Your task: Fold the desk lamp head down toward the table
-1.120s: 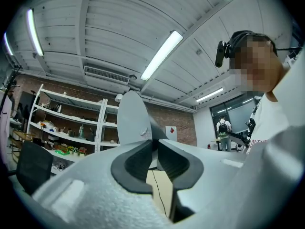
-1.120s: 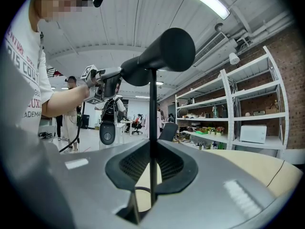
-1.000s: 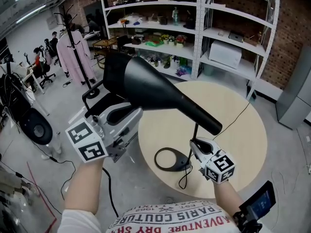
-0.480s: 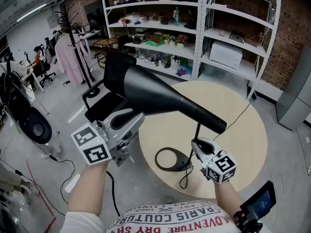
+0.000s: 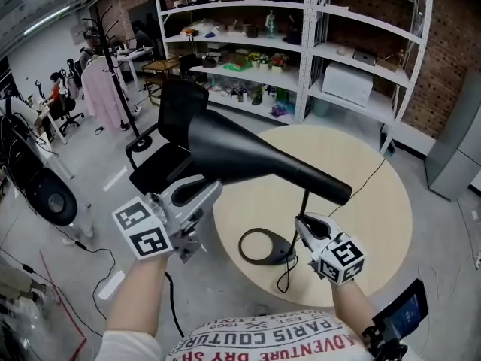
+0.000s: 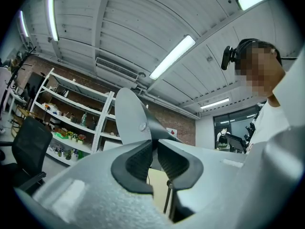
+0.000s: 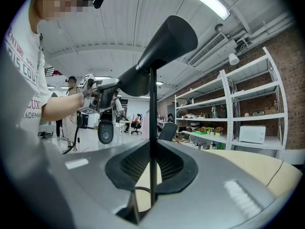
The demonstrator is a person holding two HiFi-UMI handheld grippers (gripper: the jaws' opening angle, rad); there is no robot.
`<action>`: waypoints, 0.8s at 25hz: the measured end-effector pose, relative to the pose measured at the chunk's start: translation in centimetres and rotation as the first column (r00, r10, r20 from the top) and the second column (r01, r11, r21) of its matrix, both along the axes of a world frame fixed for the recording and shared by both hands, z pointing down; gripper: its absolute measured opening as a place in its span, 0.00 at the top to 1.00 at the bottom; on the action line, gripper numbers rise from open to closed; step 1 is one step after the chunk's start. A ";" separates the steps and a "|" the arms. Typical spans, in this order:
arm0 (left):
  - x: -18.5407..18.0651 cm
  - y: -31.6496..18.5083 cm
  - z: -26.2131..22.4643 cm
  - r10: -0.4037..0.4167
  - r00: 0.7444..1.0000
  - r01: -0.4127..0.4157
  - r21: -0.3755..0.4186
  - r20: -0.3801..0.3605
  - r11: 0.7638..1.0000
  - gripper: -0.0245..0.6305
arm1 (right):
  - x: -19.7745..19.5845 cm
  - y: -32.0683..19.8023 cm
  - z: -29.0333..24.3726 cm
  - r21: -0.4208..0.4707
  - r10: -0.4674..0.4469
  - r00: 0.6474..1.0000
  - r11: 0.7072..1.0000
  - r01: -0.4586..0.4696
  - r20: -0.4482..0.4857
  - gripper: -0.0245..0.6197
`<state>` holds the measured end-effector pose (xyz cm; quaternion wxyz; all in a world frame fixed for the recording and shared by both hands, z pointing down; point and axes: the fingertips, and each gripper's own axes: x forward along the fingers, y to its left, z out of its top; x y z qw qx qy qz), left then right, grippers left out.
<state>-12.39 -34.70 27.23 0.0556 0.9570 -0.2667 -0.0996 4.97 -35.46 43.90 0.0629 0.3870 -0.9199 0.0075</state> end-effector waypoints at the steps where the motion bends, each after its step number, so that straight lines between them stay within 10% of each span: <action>1: 0.0 0.1 0.2 -0.001 1.000 0.001 -0.004 -0.003 1.000 0.90 | 0.0 0.0 0.0 0.000 0.000 1.000 1.000 0.000 0.000 0.90; 20: 0.0 0.4 3.9 -0.001 0.998 -0.005 -0.095 -0.064 0.995 0.90 | -0.2 0.3 0.1 0.002 -0.012 1.000 1.000 0.012 0.004 0.90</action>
